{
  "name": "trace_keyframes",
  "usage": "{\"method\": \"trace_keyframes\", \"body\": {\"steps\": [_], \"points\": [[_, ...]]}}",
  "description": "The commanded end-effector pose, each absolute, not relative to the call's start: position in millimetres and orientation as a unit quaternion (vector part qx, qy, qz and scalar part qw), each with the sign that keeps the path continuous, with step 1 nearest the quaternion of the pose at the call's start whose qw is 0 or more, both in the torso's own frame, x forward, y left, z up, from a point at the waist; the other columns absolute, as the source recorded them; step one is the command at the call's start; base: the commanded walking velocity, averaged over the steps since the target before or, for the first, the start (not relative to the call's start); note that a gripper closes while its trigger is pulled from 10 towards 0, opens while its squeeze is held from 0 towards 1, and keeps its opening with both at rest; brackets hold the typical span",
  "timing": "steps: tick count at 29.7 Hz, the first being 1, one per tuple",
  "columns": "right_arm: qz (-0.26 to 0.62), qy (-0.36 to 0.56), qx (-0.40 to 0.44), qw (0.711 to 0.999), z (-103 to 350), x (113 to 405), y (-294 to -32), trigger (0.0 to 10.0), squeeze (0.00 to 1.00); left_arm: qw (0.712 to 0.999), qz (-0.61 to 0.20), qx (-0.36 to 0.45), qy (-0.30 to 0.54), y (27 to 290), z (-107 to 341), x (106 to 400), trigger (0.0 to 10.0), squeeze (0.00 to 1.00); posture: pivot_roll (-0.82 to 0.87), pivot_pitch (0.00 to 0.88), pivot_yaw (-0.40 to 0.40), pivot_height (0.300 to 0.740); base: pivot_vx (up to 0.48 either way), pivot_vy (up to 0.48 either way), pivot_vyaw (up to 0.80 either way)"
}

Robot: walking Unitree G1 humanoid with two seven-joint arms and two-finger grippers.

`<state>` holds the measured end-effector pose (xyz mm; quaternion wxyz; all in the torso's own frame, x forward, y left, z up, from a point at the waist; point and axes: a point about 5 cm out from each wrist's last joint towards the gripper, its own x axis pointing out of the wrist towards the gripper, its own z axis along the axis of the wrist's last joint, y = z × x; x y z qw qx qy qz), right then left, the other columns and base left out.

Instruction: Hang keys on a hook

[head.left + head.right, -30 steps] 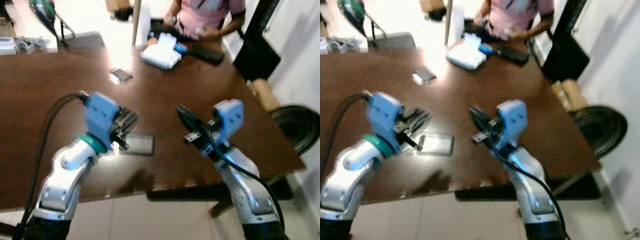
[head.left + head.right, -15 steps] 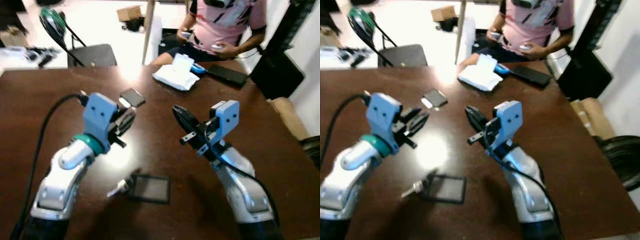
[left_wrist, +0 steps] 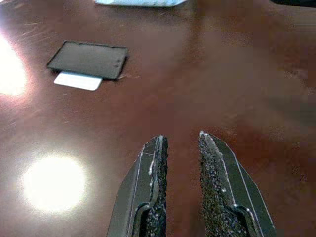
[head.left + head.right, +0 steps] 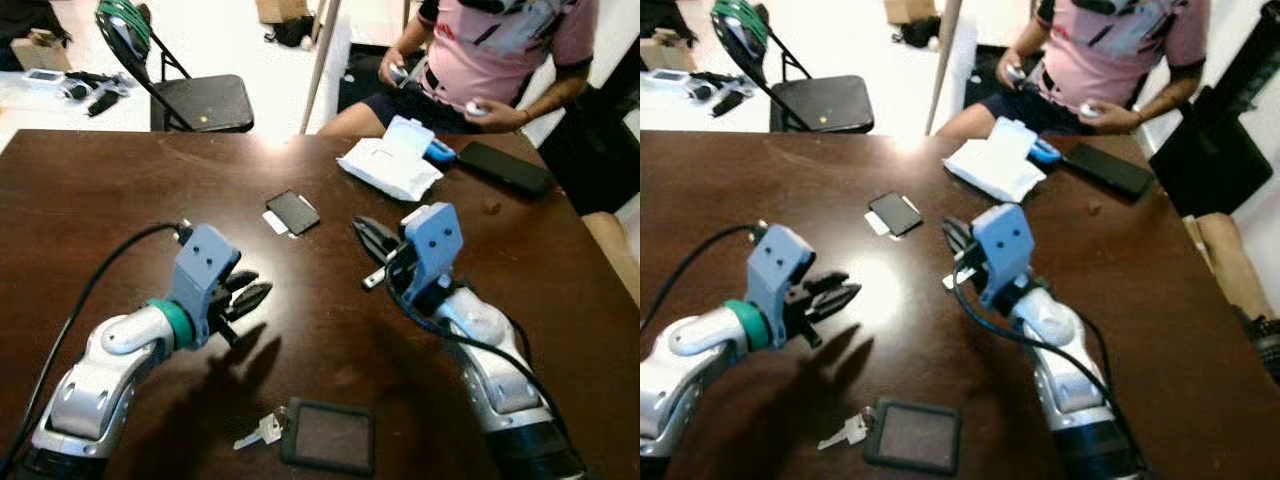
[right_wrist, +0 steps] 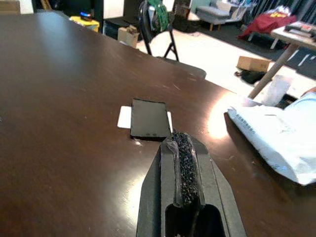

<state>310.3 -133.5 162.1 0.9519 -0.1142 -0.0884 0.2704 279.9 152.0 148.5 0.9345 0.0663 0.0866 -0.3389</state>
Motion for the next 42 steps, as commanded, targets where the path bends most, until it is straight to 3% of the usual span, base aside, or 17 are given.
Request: {"method": "trace_keyframes", "body": {"steps": [1,9,10,12,15,16,18,22,26,35,39,42], "points": [[0.272,-0.082,-0.119,0.951,161.0,310.5,-135.4,10.0,0.00,0.932,-0.345,0.061,0.093,151.0,143.9,278.8,10.0,0.00,0.01,0.005,0.050,0.740,0.000,0.000,0.00],[0.292,-0.076,-0.117,0.946,159.4,306.7,-134.7,10.0,0.00,0.902,-0.416,0.058,0.099,138.0,144.7,271.9,10.0,0.00,0.01,0.009,0.044,0.740,0.000,0.000,0.00],[0.310,-0.078,-0.125,0.939,159.5,304.9,-132.5,10.0,0.00,0.866,-0.484,0.061,0.108,124.5,145.0,267.0,10.0,0.00,0.00,0.010,0.042,0.740,0.000,0.000,0.00],[0.313,-0.080,-0.129,0.938,159.4,304.8,-132.0,10.0,0.00,0.858,-0.498,0.061,0.111,121.5,145.2,266.0,10.0,0.00,0.00,0.010,0.042,0.740,0.000,0.000,0.00],[0.318,-0.082,-0.133,0.935,161.9,304.1,-135.8,10.0,0.00,0.822,-0.539,0.146,0.109,105.6,141.2,271.7,10.0,0.00,-0.02,0.015,0.041,0.740,0.000,0.000,0.00],[0.318,-0.082,-0.133,0.935,161.9,304.1,-135.8,10.0,0.00,0.822,-0.539,0.146,0.109,105.6,141.2,271.7,10.0,0.00,-0.02,0.015,0.041,0.740,0.000,0.000,0.00],[0.317,-0.081,-0.135,0.935,163.0,302.7,-140.1,10.0,0.00,0.797,-0.550,0.223,0.113,105.8,135.1,276.8,10.0,0.00,-0.03,0.019,0.042,0.740,0.000,0.000,0.00],[0.316,-0.080,-0.133,0.936,163.2,300.4,-141.6,10.0,0.00,0.789,-0.553,0.240,0.121,112.2,128.8,277.7,10.0,0.00,-0.04,0.028,0.048,0.740,0.000,0.000,0.00],[0.316,-0.079,-0.128,0.937,162.6,295.5,-142.8,10.0,0.00,0.802,-0.530,0.244,0.125,117.1,123.1,278.2,10.0,0.00,-0.04,0.047,0.049,0.740,0.000,0.000,0.00],[0.321,-0.079,-0.124,0.936,162.8,293.4,-141.9,10.0,0.00,0.789,-0.536,0.274,0.123,118.7,119.3,269.4,10.0,0.00,-0.04,0.055,0.048,0.740,0.000,0.000,0.00],[0.320,-0.082,-0.122,0.936,164.9,293.3,-141.8,10.0,0.00,0.782,-0.563,0.236,0.124,122.2,121.1,255.6,10.0,0.00,-0.05,0.056,0.049,0.740,0.000,0.000,0.00],[0.320,-0.080,-0.119,0.936,165.1,290.4,-143.1,10.0,0.00,0.795,-0.567,0.171,0.128,142.6,125.8,236.9,10.0,0.00,-0.04,0.064,0.043,0.740,0.000,0.000,0.00]]}}
